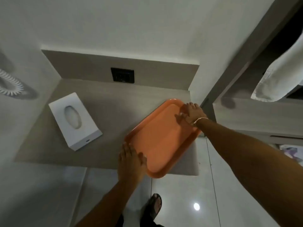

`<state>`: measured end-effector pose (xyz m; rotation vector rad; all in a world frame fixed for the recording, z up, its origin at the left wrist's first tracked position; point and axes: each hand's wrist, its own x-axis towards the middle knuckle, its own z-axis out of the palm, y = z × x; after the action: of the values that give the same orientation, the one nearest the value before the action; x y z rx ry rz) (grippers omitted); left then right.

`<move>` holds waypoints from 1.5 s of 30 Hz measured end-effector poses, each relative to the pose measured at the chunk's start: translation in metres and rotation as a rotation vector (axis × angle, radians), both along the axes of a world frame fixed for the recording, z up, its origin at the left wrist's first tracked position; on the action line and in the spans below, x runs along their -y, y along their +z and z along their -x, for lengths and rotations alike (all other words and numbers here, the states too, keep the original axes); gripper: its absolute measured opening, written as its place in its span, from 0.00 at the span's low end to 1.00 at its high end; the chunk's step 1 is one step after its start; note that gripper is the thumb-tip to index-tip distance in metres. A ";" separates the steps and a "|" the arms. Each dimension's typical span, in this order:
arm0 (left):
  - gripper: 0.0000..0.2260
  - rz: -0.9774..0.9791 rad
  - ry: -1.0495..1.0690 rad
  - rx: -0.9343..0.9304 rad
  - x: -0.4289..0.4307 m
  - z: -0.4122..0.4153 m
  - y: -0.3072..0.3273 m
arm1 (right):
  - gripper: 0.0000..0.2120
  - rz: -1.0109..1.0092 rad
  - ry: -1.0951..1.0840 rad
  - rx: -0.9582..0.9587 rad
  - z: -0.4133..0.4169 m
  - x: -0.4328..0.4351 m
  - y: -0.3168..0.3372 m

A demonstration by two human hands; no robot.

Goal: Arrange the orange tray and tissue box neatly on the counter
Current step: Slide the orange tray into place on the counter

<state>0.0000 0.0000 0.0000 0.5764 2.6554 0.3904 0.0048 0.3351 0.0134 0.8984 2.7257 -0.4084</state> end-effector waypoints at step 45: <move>0.15 -0.451 0.135 0.298 -0.008 0.278 0.050 | 0.10 0.375 -0.829 -0.337 0.060 0.055 -0.017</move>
<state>-0.2780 0.0082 0.0498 0.4250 2.3281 1.0454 -0.0556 0.2804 -0.0033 1.9393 2.2554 -1.2607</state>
